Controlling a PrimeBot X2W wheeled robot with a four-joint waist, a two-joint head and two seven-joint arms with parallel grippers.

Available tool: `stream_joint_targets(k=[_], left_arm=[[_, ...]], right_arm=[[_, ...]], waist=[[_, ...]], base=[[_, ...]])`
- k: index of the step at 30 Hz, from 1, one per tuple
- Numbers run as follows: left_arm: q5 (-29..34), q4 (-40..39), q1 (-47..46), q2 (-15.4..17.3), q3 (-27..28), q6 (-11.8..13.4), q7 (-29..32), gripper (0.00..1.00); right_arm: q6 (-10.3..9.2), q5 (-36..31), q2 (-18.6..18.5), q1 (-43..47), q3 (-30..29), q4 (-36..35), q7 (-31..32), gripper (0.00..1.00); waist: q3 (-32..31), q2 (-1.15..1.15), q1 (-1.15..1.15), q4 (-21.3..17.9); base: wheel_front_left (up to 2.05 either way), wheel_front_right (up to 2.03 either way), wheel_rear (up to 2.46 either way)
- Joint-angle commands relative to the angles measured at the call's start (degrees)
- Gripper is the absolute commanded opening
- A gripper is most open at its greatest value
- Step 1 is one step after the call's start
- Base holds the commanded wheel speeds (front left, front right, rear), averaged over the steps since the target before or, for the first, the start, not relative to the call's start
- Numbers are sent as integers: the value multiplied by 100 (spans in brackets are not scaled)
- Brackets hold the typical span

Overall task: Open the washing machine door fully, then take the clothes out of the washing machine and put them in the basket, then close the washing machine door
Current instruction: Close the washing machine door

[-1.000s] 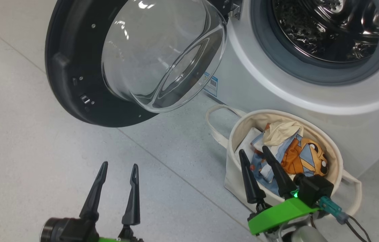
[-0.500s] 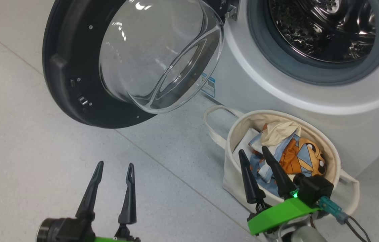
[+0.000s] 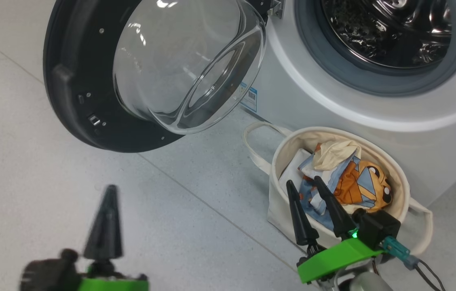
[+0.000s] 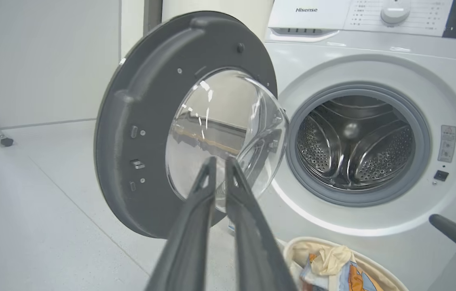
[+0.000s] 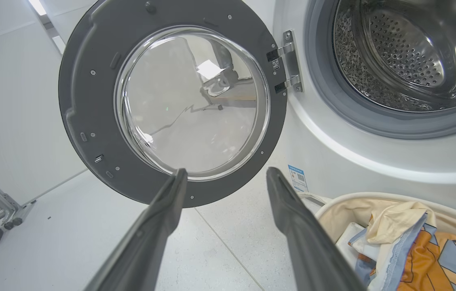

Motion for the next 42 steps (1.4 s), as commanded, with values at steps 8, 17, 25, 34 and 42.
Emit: stream_joint_targets(k=[8, 17, 25, 34, 42], left_arm=[[-575, -532, -373, 91, 2134, -766, -26, 0], [-2802, -6, -1291, 1721, 3648, -1187, -26, 0], [-6529, 1231, -1727, 4018, 3069, -1190, 926, 0], [-8357, 2352, -2735, 4644, 3139, -1190, 2234, 0], [-8804, 2914, -3479, 4636, 3015, -1190, 3011, 0]], right_arm=[[2, -214, 16, -273, 107, -130, -70, 100], [2, -606, 16, -475, 64, 20, -70, 100], [2, -909, -12, -670, 34, 114, -70, 100], [2, -1068, -179, -768, -3, 98, -70, 100], [2, -1142, -180, -868, -30, 18, -70, 100]], waist=[[331, 0, 0, -134], [867, 0, 0, -338], [1202, 0, 0, -587], [1609, 0, 0, -930], [1861, 0, 0, -1179]], base=[[0, 0, 0], [0, 0, 0], [0, 0, 0], [0, 0, 0], [0, 0, 0]])
